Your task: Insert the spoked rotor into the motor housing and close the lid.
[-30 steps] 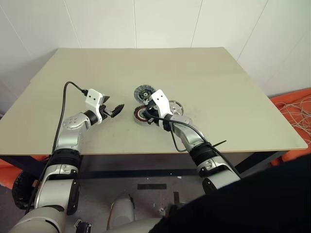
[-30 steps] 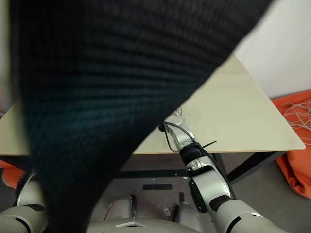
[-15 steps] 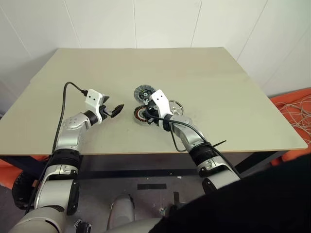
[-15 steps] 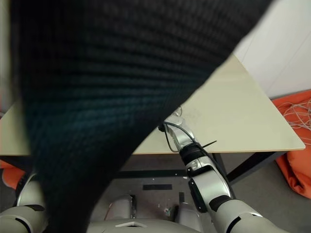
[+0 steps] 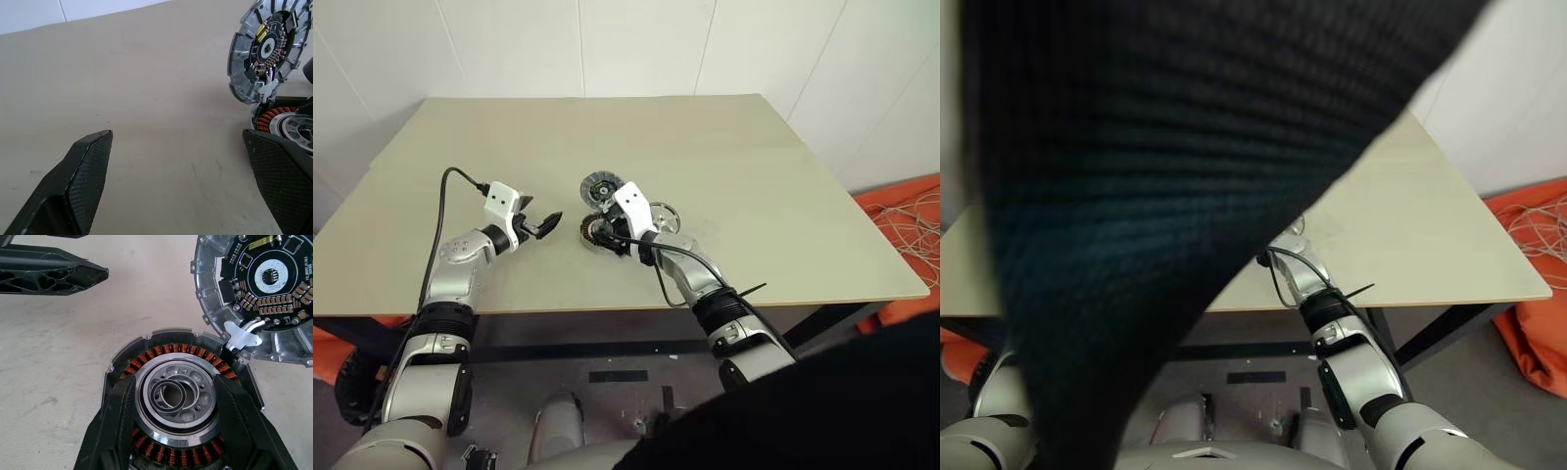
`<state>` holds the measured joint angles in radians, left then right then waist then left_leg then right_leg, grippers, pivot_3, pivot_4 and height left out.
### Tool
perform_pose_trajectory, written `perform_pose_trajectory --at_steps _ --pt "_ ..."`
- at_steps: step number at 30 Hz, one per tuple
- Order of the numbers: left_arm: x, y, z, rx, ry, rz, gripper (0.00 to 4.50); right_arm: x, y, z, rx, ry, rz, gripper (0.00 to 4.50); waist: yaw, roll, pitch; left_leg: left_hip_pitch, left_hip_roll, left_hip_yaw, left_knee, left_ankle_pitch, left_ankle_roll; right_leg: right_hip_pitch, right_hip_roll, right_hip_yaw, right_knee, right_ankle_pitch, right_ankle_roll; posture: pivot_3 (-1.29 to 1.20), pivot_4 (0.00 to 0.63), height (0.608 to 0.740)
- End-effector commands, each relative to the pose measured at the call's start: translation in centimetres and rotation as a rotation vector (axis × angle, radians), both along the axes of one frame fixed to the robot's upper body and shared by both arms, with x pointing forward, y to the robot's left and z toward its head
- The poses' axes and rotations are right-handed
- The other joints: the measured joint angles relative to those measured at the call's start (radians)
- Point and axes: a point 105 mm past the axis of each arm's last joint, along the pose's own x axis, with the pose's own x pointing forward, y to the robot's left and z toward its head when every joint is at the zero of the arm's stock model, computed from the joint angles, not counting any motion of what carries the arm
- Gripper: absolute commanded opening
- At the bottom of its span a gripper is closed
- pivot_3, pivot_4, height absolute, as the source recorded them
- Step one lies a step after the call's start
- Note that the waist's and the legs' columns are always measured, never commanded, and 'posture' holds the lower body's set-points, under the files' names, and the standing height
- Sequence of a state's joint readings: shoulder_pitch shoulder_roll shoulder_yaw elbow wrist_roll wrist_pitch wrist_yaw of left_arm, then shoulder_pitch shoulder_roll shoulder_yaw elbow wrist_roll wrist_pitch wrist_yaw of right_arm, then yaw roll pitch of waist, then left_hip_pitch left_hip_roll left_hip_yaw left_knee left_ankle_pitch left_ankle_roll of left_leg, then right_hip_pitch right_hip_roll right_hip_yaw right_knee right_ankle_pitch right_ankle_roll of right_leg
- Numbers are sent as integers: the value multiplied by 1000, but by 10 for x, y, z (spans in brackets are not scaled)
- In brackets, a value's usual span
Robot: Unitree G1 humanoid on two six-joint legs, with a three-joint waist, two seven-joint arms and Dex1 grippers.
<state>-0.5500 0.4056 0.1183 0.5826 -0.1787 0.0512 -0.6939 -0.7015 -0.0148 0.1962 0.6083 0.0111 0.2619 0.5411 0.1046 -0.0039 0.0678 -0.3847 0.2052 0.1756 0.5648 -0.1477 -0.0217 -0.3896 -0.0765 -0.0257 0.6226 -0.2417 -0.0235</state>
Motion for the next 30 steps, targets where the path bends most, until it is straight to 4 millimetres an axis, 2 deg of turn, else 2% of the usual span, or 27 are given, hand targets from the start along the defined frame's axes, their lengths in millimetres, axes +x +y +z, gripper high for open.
perform_pose_trajectory --at_steps 1,9,12,17,19,30 --pt "4 -1 18 -3 -63 -5 4500 4 1 15 15 -55 0 2852 -1 0 0 0 0 0 0 0 0 0 0 0 0 0 0 0 0 740" --pt "4 -2 18 -4 -62 -8 4500 3 -11 29 43 -103 -21 2852 -1 0 0 0 0 0 0 0 0 0 0 0 0 0 0 0 0 740" --pt "4 -2 16 -4 -60 -8 4500 -2 -18 32 52 -119 -25 2253 -3 0 0 0 0 0 0 0 0 0 0 0 0 0 0 0 0 740" --pt "5 -2 16 -5 -59 -8 4500 -11 -21 29 44 -111 -1 565 -5 0 0 0 0 0 0 0 0 0 0 0 0 0 0 0 0 740" --pt "5 -2 16 -4 -59 -9 4500 -14 -20 25 35 -99 10 34 -6 0 0 0 0 0 0 0 0 0 0 0 0 0 0 0 0 740" --pt "5 1 16 -2 -57 0 4500 -17 -3 25 28 -96 58 34 -7 0 0 0 0 0 0 0 0 0 0 0 0 0 0 0 0 740"
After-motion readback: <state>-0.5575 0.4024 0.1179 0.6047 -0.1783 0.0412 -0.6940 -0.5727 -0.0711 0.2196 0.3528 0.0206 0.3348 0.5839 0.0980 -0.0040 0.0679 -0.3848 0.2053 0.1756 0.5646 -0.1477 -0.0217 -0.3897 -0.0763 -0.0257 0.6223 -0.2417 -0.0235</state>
